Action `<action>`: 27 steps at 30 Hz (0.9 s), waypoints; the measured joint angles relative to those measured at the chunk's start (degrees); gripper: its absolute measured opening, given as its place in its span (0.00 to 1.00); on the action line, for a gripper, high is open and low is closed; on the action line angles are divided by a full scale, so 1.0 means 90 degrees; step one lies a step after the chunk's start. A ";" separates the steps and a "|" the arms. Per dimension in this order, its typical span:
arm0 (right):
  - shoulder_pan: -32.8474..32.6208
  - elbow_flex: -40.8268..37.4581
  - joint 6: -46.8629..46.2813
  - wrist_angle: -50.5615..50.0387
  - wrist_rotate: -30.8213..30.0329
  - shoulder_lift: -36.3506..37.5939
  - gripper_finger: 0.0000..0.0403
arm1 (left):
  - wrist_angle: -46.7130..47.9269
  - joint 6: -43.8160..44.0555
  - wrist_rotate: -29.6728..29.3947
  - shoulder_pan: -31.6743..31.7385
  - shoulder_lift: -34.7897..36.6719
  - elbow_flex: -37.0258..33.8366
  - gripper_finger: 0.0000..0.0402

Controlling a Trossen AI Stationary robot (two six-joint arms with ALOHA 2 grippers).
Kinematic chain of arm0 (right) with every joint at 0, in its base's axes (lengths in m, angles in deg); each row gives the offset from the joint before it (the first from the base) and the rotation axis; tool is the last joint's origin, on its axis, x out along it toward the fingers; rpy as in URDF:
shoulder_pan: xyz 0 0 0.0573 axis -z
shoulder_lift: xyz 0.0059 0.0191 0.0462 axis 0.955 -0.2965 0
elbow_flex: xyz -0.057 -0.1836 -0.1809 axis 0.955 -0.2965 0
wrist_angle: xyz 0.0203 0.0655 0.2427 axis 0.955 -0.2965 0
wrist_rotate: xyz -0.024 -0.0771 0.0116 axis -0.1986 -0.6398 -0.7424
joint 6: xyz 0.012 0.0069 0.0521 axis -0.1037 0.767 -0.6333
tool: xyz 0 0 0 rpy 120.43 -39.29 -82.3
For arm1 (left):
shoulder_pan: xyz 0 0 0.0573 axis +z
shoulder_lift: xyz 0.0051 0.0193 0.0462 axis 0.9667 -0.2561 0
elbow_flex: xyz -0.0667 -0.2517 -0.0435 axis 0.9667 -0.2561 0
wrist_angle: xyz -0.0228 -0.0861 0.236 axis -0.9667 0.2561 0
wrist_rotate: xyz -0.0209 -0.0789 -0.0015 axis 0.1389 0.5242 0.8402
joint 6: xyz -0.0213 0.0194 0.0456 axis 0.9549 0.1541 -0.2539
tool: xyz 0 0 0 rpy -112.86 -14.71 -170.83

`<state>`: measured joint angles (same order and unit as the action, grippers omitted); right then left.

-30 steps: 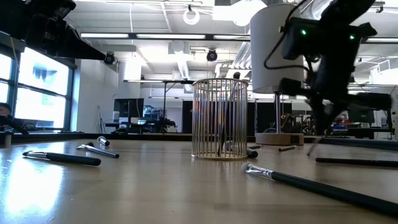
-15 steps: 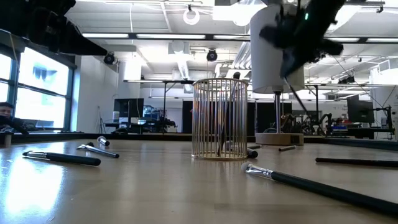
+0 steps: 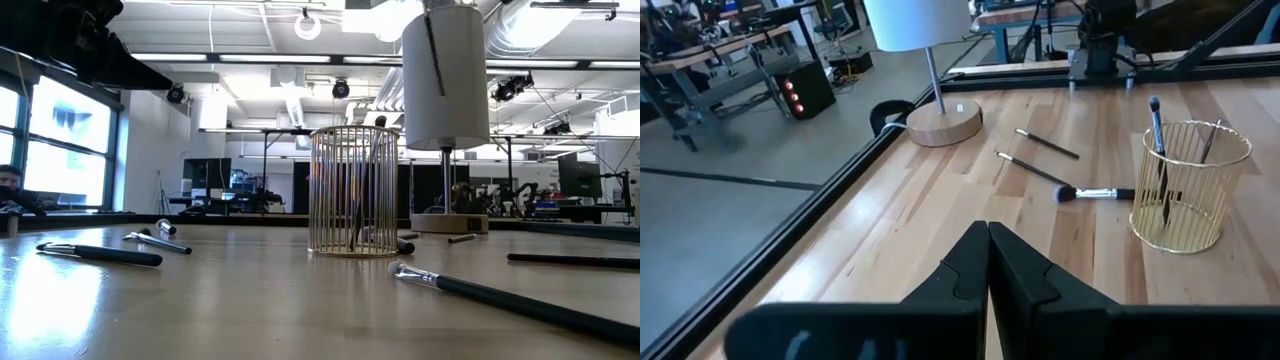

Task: Put items in baskets/containers
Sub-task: Put the eyeshadow brush into the mesh organizer

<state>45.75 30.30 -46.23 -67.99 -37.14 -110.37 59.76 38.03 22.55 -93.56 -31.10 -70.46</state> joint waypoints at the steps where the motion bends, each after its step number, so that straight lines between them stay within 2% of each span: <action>1: 0.0014 -0.0275 0.0440 0.0845 0.0332 -0.0041 0.00 | 0.0000 0.0019 0.0000 0.0000 0.0000 0.0000 0.00; 5: 0.0183 -0.1359 0.1660 0.3711 0.1439 -0.0294 0.00 | 0.0000 0.0031 -0.0005 0.0000 0.0000 0.0000 0.00; 9: 0.0381 -0.1979 0.2104 0.5084 0.2187 -0.0603 0.00 | -0.0002 0.0299 -0.0002 0.0000 0.0000 0.0000 0.00; 18: 0.1023 -0.1864 0.1661 0.5310 0.3700 -0.1539 0.00 | -0.0001 0.0494 0.0019 0.0000 -0.0002 0.0000 0.00; 27: 0.1464 -0.1862 0.1056 0.4751 0.4508 -0.1947 0.00 | 0.0002 0.0498 0.0024 0.0000 -0.0002 0.0000 0.00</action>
<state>58.92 13.55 -36.73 -25.24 3.44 -127.90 59.78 42.51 22.77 -93.56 -31.12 -70.46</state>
